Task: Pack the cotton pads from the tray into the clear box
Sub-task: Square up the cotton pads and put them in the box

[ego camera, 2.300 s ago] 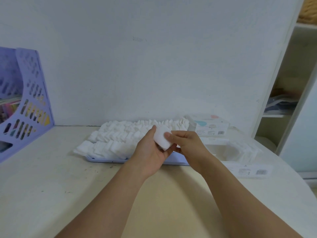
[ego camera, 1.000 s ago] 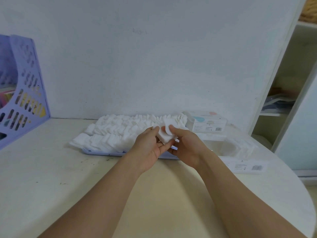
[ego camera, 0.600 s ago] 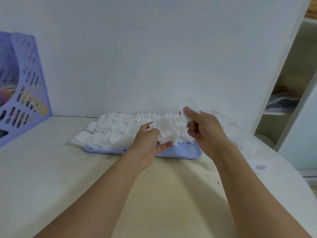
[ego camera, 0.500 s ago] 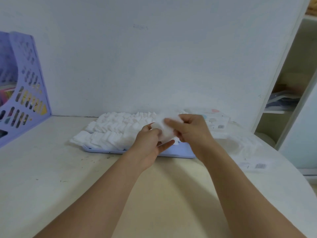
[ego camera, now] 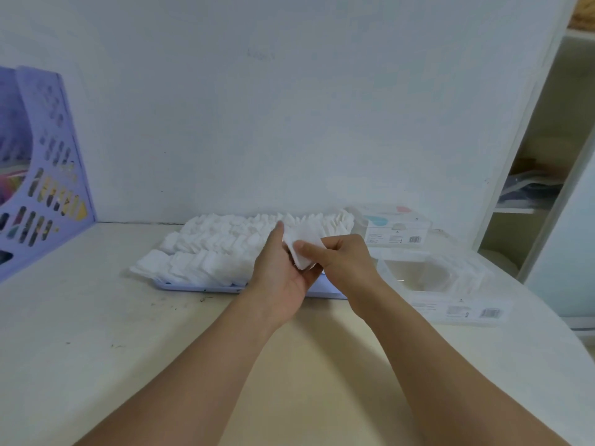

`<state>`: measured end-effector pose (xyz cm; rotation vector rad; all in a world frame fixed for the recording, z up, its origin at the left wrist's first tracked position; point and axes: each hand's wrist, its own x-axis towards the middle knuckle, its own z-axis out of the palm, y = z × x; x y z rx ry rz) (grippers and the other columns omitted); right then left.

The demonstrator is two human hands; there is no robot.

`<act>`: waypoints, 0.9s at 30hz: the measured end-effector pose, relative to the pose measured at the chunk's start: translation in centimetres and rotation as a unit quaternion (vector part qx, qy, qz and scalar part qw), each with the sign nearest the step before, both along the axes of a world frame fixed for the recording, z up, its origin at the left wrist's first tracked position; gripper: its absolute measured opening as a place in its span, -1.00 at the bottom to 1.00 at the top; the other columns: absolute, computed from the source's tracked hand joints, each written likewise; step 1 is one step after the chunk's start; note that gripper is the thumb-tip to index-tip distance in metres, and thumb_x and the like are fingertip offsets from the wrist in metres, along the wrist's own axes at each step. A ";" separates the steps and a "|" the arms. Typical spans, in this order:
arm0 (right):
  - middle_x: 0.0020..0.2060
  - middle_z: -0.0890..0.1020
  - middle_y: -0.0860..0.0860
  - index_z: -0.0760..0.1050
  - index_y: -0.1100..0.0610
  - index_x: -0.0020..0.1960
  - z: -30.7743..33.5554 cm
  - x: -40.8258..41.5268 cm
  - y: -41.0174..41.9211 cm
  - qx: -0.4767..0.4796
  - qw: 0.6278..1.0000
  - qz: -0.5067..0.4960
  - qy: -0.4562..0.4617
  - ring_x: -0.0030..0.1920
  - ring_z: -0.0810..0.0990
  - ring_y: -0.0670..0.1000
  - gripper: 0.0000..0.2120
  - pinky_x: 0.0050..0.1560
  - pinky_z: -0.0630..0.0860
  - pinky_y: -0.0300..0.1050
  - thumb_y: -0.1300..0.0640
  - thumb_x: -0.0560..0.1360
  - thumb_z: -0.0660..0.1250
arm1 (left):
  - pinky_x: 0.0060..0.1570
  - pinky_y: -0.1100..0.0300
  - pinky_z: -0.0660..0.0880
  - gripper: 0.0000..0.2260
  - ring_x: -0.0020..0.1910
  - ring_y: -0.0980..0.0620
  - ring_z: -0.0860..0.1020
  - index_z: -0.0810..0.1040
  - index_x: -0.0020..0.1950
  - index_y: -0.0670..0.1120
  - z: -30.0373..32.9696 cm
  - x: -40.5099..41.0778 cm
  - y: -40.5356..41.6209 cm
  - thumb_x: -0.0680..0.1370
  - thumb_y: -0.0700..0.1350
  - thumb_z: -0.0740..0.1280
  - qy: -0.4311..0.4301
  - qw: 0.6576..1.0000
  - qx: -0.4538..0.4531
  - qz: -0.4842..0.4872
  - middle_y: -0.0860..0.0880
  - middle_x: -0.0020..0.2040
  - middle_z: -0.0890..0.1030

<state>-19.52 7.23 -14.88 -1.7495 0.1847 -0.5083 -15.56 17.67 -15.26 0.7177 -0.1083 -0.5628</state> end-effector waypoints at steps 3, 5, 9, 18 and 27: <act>-0.30 0.51 0.24 0.50 0.54 -0.15 -0.3 0.2 0.3 0.006 1.000 0.004 -0.008 -0.26 0.46 0.08 -0.52 -0.18 0.37 -0.07 0.07 0.56 0.44 | 0.11 0.05 0.60 -0.66 0.14 -0.10 0.68 0.52 0.31 -0.25 -0.5 0.4 -0.4 0.65 -0.04 0.30 -0.025 0.999 0.035 0.022 -0.21 0.21 0.65; -0.30 0.48 0.24 0.47 0.56 -0.15 -0.4 0.2 0.5 0.000 1.000 0.011 -0.005 -0.23 0.43 0.07 -0.50 -0.17 0.34 -0.09 0.06 0.58 0.41 | 0.04 0.07 0.61 -0.70 0.13 -0.11 0.67 0.51 0.30 -0.29 -0.8 0.6 -0.4 0.66 -0.12 0.29 -0.028 0.998 0.050 0.039 -0.24 0.20 0.65; -0.34 0.56 0.20 0.53 0.51 -0.12 -0.5 0.2 0.5 0.001 1.000 0.022 0.002 -0.35 0.50 -0.07 -0.56 -0.33 0.41 -0.34 0.09 0.63 0.34 | -0.05 0.09 0.63 -0.73 0.05 -0.07 0.69 0.53 0.25 -0.28 -0.7 0.7 -0.2 0.68 -0.10 0.27 -0.032 0.997 0.061 0.040 -0.22 0.14 0.67; -0.58 0.51 -0.21 0.55 0.13 -0.29 -0.4 -0.1 0.6 0.030 0.998 0.045 0.013 -0.52 0.49 -0.26 -0.66 -0.44 0.37 -0.46 0.16 0.66 0.29 | -0.10 0.10 0.65 -0.79 -0.05 -0.10 0.71 0.56 0.14 -0.32 -1.3 1.1 -0.1 0.68 -0.20 0.24 -0.033 0.997 0.059 0.039 -0.26 0.07 0.68; 0.10 0.55 -0.05 0.47 -0.02 0.26 1.0 -0.4 0.2 -0.076 0.992 -0.085 -0.054 0.04 0.55 -0.10 -0.66 -0.06 0.44 -0.33 -0.07 0.54 0.43 | -0.08 -0.01 0.66 -0.83 0.13 -0.17 0.62 0.54 0.20 -0.20 0.0 0.9 0.4 0.68 -0.20 0.20 -0.013 0.993 0.097 0.064 -0.22 0.18 0.62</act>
